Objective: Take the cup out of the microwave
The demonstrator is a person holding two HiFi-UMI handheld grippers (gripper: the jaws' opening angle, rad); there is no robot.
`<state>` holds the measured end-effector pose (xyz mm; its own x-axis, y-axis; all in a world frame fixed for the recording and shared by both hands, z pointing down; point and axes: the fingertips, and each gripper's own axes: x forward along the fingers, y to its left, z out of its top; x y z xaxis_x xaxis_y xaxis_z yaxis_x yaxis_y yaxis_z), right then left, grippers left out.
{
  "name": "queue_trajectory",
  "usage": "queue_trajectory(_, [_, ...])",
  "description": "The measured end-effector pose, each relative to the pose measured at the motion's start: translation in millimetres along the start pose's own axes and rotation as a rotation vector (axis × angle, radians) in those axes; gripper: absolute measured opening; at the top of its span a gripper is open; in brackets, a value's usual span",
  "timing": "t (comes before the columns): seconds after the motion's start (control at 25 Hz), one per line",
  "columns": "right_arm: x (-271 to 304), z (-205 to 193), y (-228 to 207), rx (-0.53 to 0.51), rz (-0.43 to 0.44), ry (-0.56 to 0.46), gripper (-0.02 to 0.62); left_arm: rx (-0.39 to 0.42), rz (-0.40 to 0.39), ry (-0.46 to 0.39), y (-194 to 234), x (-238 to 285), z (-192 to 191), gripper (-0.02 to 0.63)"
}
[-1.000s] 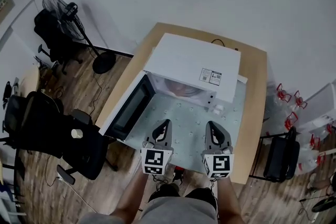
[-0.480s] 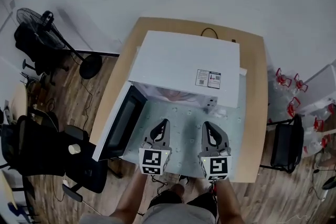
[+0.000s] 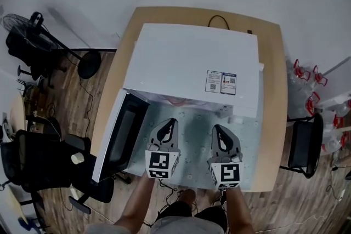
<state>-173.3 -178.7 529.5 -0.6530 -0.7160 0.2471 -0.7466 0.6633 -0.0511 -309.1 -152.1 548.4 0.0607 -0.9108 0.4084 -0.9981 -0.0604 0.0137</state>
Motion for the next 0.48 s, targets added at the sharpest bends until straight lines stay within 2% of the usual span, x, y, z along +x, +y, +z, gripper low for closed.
queue_trajectory(0.12, [4,-6,-2,0.013,-0.007,0.010,0.018,-0.010,0.013,0.014,7,12,-3,0.029])
queue_trajectory(0.16, [5,-7,-2,0.013,-0.006,0.011,0.018,-0.014,0.009,0.019,8,16,-4,0.072])
queue_trajectory(0.2, [6,-8,-2,0.014,-0.005,0.011,0.018,-0.017,0.000,0.024,7,20,-5,0.141])
queue_trajectory(0.48, [8,-12,1,0.032,0.015,0.025,0.018,-0.049,0.008,0.031,16,49,-9,0.301])
